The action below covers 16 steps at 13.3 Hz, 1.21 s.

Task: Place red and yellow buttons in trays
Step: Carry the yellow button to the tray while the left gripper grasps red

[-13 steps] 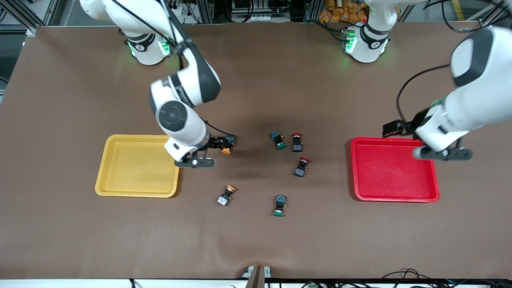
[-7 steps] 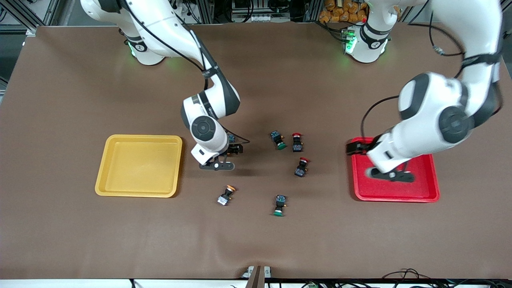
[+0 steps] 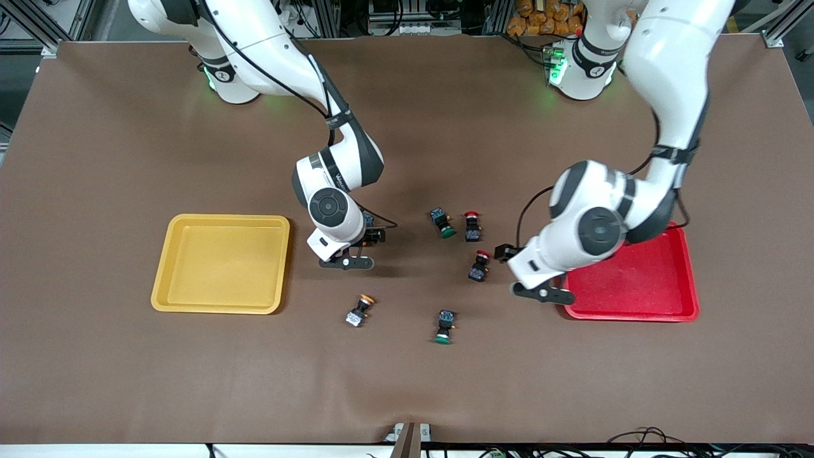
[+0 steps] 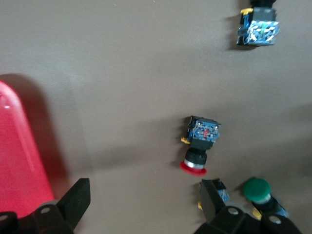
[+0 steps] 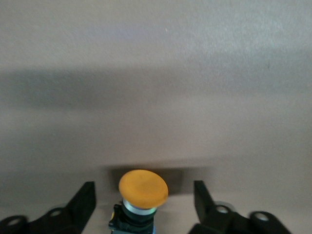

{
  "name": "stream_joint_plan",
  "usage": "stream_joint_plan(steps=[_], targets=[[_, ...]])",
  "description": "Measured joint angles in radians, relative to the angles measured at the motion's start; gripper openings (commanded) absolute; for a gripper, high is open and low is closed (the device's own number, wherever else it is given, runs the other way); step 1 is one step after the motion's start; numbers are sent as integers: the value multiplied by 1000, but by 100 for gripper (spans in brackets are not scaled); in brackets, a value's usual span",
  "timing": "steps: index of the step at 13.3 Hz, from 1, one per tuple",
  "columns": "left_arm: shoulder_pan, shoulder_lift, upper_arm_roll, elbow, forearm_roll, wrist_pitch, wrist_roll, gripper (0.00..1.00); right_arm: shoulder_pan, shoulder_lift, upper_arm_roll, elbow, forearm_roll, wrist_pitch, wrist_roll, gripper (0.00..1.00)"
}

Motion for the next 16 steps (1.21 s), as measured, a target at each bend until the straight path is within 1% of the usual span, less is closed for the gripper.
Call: stream_joint_plan(steps=[2,6,8,9,10,11,14,15,16], targets=[[-27,36,0,1,32,36,-32,100,8,0,1,-8,0,0,31,0],[-42,87,0,2,35,119,-26,100,18,-9,0,-8,1,-13,89,0],[-65,111,0,1,35,153,-26,100,18,-29,-12,-2,1,-70,92,0],[-71,120,0,2,35,166,-26,100,16,-54,-27,6,1,-113,92,0],[-74,131,0,2,35,182,-26,100,1,-102,-53,33,1,-193,91,0],[-75,137,0,2,35,191,-26,100,-22,-151,-67,64,1,-277,84,0],[-89,161,2,2,35,222,-26,100,-141,-294,-77,214,-9,-622,61,0],[-94,169,3,2,41,228,-26,100,-175,-334,-80,259,-30,-715,52,0],[-96,176,3,1,61,234,-26,100,-202,-371,-83,291,-60,-772,37,0]])
